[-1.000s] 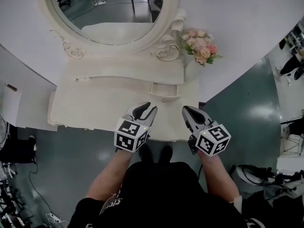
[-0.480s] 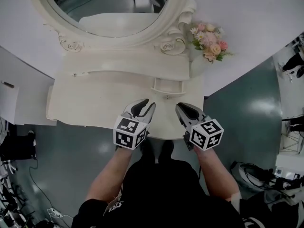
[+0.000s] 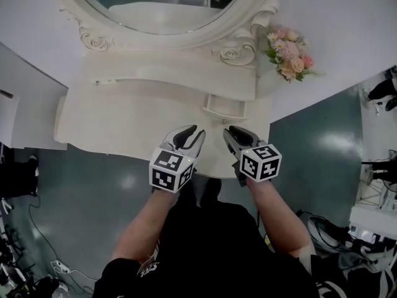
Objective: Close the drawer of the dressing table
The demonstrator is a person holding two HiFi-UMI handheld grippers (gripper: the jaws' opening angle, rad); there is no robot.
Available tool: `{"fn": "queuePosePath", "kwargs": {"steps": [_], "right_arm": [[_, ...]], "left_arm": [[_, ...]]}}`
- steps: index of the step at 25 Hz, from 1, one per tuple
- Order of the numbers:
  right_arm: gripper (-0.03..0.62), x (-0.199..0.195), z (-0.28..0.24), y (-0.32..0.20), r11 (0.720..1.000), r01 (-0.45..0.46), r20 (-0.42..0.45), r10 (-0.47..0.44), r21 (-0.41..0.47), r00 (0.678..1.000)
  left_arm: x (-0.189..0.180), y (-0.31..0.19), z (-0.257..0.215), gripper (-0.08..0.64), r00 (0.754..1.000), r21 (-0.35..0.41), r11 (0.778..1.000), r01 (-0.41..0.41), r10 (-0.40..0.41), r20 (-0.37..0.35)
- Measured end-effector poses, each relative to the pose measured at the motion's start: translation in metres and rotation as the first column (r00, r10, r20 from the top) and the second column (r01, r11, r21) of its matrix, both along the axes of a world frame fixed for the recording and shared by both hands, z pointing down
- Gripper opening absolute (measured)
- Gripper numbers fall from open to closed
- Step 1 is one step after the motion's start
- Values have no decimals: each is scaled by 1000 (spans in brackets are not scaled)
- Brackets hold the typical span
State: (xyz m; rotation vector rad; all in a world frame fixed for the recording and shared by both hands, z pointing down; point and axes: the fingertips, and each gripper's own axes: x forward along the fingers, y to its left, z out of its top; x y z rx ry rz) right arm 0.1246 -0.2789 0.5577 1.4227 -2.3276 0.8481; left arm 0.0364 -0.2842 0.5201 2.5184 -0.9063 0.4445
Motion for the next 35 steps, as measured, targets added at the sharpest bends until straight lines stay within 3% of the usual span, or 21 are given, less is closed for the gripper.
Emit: {"fn": "queuePosePath", "kwargs": {"steps": [8, 14, 22, 35], "right_arm": [[137, -2, 28, -13, 998, -12, -33, 10, -54, 999], [146, 2, 54, -20, 994, -26, -73, 18, -108, 997], [143, 11, 78, -30, 987, -76, -119, 59, -143, 991], [84, 8, 96, -37, 980, -119, -161, 94, -157, 983]], "left_arm": [[-16, -6, 5, 98, 999, -14, 999, 41, -40, 13], [-23, -8, 10, 91, 998, -21, 998, 54, -53, 36], [-30, -9, 14, 75, 996, -38, 997, 72, -70, 48], [-44, -6, 25, 55, 994, -60, 995, 85, -81, 67]]}}
